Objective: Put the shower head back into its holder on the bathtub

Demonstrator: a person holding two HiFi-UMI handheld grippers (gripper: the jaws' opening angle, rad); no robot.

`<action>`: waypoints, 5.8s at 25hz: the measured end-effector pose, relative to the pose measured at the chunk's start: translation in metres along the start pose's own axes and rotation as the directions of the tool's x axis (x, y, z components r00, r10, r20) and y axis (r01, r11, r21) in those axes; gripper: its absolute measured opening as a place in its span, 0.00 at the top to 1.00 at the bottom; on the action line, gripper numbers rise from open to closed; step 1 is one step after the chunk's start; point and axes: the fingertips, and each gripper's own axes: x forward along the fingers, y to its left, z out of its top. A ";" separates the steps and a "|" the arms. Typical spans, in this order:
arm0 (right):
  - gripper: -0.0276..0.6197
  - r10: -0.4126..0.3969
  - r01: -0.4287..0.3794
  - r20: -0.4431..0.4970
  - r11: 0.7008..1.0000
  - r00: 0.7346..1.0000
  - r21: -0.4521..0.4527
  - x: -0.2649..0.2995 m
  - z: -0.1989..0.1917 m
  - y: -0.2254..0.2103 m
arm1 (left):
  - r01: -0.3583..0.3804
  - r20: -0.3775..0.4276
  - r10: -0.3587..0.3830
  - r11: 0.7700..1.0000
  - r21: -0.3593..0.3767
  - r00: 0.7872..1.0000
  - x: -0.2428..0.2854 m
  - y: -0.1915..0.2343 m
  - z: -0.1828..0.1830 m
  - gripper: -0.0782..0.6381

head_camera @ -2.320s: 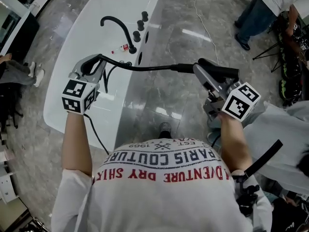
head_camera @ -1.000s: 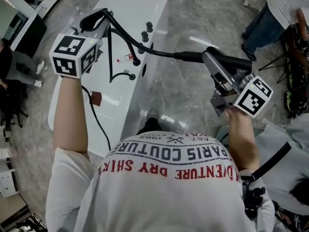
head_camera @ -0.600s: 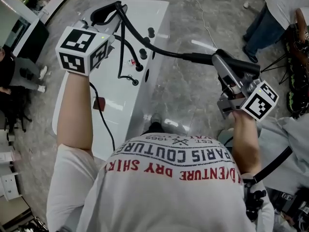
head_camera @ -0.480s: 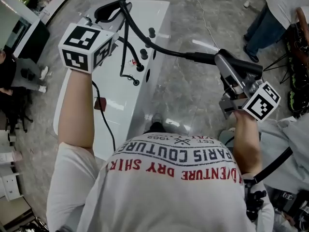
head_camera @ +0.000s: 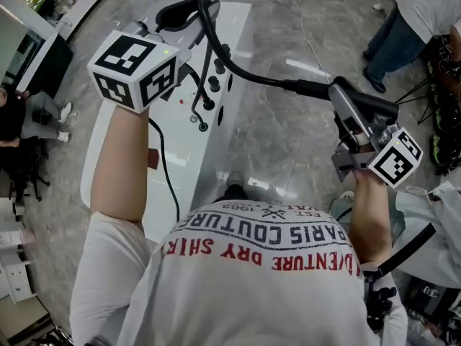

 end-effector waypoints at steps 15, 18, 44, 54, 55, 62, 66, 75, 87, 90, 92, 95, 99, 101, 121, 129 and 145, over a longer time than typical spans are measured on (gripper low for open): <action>0.74 0.013 -0.010 -0.072 0.999 0.997 0.041 0.027 -0.031 -0.006 | 0.047 0.052 -0.034 0.958 -0.283 0.998 -0.021 0.008 -0.054 0.80; 0.74 0.006 -0.002 -0.096 0.999 0.995 0.044 0.030 -0.039 -0.009 | 0.026 0.019 -0.021 0.949 -0.313 1.000 -0.023 0.011 -0.076 0.80; 0.74 -0.027 0.046 -0.182 0.994 0.983 0.098 0.049 -0.095 -0.031 | -0.152 -0.292 0.028 0.900 -0.409 0.956 -0.058 0.004 -0.282 0.80; 0.75 -0.020 0.048 -0.223 0.992 0.975 0.119 0.074 -0.123 -0.051 | -0.202 -0.469 0.007 0.908 -0.368 0.883 -0.067 -0.012 -0.394 0.80; 0.75 -0.017 0.045 -0.226 0.992 0.974 0.119 0.075 -0.124 -0.052 | -0.203 -0.482 0.002 0.909 -0.365 0.876 -0.068 -0.016 -0.402 0.80; 0.75 -0.010 0.044 -0.249 0.990 0.969 0.132 0.088 -0.132 -0.051 | -0.221 -0.571 -0.048 0.893 -0.391 0.819 -0.082 -0.035 -0.458 0.80; 0.75 -0.009 0.046 -0.256 0.989 0.967 0.140 0.093 -0.135 -0.051 | -0.235 -0.612 -0.077 0.880 -0.414 0.787 -0.090 -0.047 -0.483 0.80; 0.75 -0.006 0.052 -0.281 0.986 0.960 0.158 0.108 -0.150 -0.060 | -0.211 -0.661 -0.170 0.865 -0.456 0.731 -0.091 -0.073 -0.532 0.80; 0.75 0.030 0.020 -0.265 0.983 0.964 0.182 0.127 -0.160 -0.058 | -0.126 -0.675 -0.245 0.884 -0.451 0.696 -0.096 -0.105 -0.563 0.78; 0.75 0.034 0.016 -0.259 0.982 0.965 0.186 0.130 -0.159 -0.057 | -0.116 -0.691 -0.246 0.894 -0.433 0.679 -0.097 -0.111 -0.569 0.75; 0.75 0.036 0.013 -0.254 0.982 0.967 0.187 0.131 -0.159 -0.057 | -0.122 -0.699 -0.238 0.898 -0.423 0.674 -0.099 -0.113 -0.573 0.74; 0.75 0.045 0.001 -0.256 0.984 0.966 0.177 0.135 -0.160 -0.051 | -0.132 -0.701 -0.240 0.893 -0.431 0.672 -0.105 -0.117 -0.575 0.73; 0.75 0.056 -0.007 -0.267 0.983 0.962 0.181 0.142 -0.163 -0.046 | -0.140 -0.694 -0.247 0.882 -0.450 0.676 -0.110 -0.120 -0.574 0.72; 0.75 0.060 -0.010 -0.270 0.983 0.961 0.182 0.146 -0.166 -0.044 | -0.146 -0.688 -0.240 0.880 -0.453 0.685 -0.112 -0.118 -0.572 0.72; 0.75 0.134 -0.151 -0.279 0.988 0.951 -0.038 0.241 -0.174 0.010 | -0.202 -0.473 -0.078 0.835 -0.512 0.878 -0.143 -0.059 -0.430 0.88; 0.75 0.195 -0.242 -0.325 0.964 0.926 -0.112 0.289 -0.205 0.039 | -0.216 -0.409 -0.032 0.810 -0.545 0.912 -0.165 -0.032 -0.388 0.88; 0.75 0.195 -0.348 -0.526 0.914 0.828 -0.210 0.302 -0.332 0.036 | -0.257 -0.355 0.037 0.760 -0.598 0.934 -0.204 -0.018 -0.363 0.88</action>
